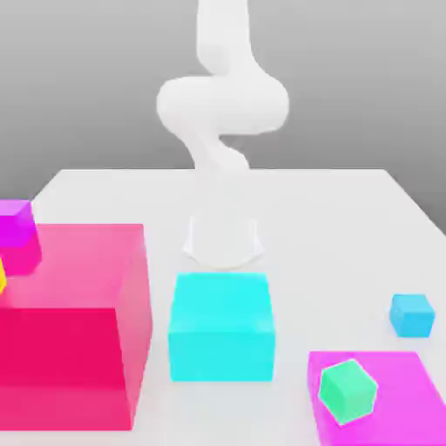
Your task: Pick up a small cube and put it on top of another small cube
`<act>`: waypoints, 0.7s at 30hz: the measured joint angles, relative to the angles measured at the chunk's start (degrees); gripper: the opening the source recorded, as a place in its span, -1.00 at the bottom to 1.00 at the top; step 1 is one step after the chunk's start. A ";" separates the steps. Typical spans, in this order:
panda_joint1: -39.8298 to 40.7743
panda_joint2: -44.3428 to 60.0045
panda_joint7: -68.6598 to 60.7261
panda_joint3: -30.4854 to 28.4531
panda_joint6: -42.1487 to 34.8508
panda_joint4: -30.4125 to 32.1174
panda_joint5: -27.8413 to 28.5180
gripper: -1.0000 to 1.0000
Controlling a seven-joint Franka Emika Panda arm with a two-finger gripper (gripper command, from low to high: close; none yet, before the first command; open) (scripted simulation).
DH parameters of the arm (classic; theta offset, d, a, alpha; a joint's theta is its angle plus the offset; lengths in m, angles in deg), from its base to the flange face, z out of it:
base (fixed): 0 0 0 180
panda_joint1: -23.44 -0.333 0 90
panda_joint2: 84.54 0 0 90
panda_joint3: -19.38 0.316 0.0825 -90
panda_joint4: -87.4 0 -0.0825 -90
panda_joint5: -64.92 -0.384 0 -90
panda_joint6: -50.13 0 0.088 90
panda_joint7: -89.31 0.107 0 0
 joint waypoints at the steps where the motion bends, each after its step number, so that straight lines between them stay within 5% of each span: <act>1: -1.72 2.25 -1.82 0.45 1.18 0.89 -0.32 0.00; 14: -20.27 29.28 -22.05 9.37 15.37 11.56 -1.95 0.00; 21: -29.69 44.13 -28.15 14.98 22.98 17.27 3.79 0.00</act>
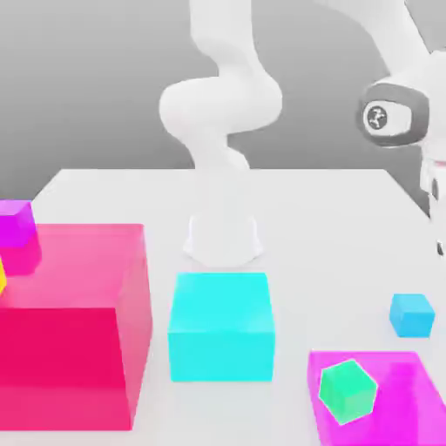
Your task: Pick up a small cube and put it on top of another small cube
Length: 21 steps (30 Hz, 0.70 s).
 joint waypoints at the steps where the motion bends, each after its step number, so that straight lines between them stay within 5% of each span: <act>1: -0.78 2.17 -0.05 0.14 1.14 0.61 1.63 0.00; 7: -6.51 14.79 5.57 -6.60 10.51 -0.89 10.80 0.00; 8: -7.23 15.88 6.05 -7.45 11.40 -1.10 11.42 -1.00; 15: -7.09 15.69 6.09 -7.29 11.18 -1.05 11.47 -1.00; 21: -2.91 4.70 -0.25 -1.95 2.27 0.83 3.00 -1.00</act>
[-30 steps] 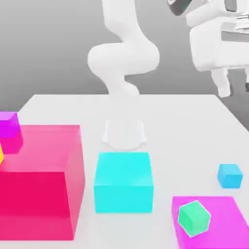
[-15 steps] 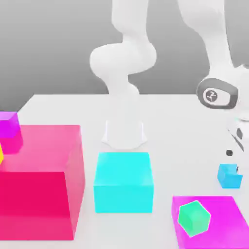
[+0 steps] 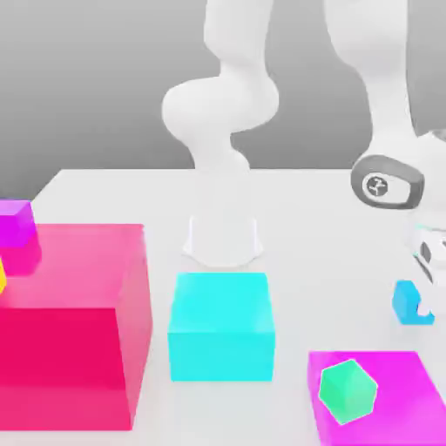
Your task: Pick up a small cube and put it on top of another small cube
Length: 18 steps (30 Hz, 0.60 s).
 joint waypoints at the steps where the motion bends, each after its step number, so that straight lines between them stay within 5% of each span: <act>1: 1.44 -1.07 -0.65 -1.15 -2.01 -1.07 -0.93 -1.00; 18: 46.99 -10.63 -2.31 -25.70 -38.50 -28.63 -4.85 -1.00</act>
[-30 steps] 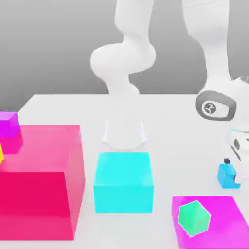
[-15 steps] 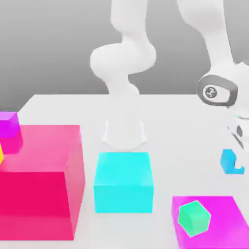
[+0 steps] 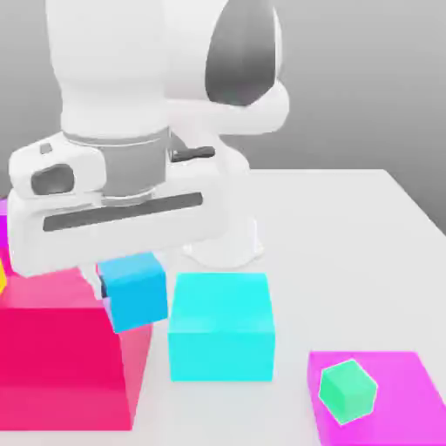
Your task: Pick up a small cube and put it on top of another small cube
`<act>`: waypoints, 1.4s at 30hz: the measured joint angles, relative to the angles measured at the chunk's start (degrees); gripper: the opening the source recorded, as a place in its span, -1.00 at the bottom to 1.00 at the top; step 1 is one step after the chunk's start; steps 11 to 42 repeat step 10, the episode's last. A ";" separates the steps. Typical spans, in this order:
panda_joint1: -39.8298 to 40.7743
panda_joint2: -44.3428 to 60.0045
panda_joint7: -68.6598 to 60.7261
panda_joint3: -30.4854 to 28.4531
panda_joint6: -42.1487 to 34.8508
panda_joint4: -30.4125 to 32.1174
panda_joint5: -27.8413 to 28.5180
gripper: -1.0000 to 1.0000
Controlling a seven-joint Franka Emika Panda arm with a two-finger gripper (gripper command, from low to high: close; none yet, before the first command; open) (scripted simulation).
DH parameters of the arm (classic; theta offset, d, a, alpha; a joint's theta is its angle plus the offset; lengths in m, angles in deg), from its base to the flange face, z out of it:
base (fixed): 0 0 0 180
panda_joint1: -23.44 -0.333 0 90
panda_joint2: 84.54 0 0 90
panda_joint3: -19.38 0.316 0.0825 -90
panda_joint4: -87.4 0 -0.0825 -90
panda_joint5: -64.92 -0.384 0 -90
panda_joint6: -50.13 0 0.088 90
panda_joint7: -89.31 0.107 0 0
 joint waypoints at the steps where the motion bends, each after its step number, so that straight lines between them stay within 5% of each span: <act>1: 2.89 -0.42 -0.03 -1.42 -2.20 -1.69 -0.13 -1.00; 5: 7.39 0.89 -0.63 -3.39 -1.46 -1.96 -1.12 -1.00; 6: 7.23 1.72 -0.81 -3.46 0.65 -0.64 -1.36 1.00; 42: 6.71 1.72 -0.82 -3.46 0.65 -0.64 -1.36 1.00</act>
